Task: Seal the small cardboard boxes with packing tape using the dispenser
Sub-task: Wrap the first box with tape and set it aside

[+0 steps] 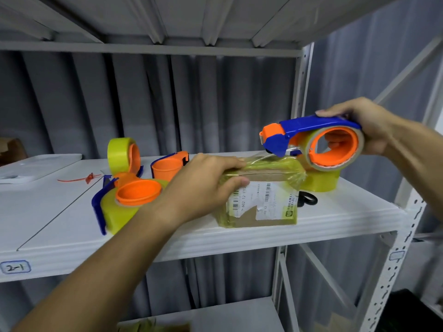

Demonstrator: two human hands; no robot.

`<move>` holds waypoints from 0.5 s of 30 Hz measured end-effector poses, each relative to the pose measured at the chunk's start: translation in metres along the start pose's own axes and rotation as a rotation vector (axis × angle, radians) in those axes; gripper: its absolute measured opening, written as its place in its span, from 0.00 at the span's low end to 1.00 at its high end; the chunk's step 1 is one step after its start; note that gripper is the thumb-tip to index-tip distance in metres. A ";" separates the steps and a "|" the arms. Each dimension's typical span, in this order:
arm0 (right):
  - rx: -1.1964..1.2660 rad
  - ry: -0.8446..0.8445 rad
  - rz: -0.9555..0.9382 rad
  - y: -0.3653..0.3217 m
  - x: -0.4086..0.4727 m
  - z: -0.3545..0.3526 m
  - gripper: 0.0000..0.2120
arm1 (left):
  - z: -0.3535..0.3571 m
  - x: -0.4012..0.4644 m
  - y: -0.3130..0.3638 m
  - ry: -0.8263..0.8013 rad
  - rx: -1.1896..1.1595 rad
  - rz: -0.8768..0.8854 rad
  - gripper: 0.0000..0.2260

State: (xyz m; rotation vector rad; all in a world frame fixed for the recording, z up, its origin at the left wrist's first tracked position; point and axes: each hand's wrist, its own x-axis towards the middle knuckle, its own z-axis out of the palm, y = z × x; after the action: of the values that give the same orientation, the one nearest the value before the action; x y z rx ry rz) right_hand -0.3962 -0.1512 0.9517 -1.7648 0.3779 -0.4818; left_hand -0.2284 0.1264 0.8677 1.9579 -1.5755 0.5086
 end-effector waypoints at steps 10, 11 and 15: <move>-0.092 -0.029 0.099 -0.006 -0.015 0.022 0.16 | -0.014 0.017 -0.033 -0.204 0.007 -0.093 0.08; -0.109 -0.015 0.102 -0.005 -0.016 0.024 0.19 | -0.014 0.018 -0.032 -0.198 0.013 -0.105 0.06; -0.131 0.005 0.105 -0.005 -0.022 0.026 0.19 | -0.010 0.024 -0.020 -0.198 0.112 -0.103 0.17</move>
State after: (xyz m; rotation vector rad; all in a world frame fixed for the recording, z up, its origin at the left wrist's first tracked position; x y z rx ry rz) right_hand -0.4016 -0.1176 0.9483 -1.8595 0.5127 -0.3934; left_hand -0.2027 0.1178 0.8860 2.2194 -1.5837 0.3776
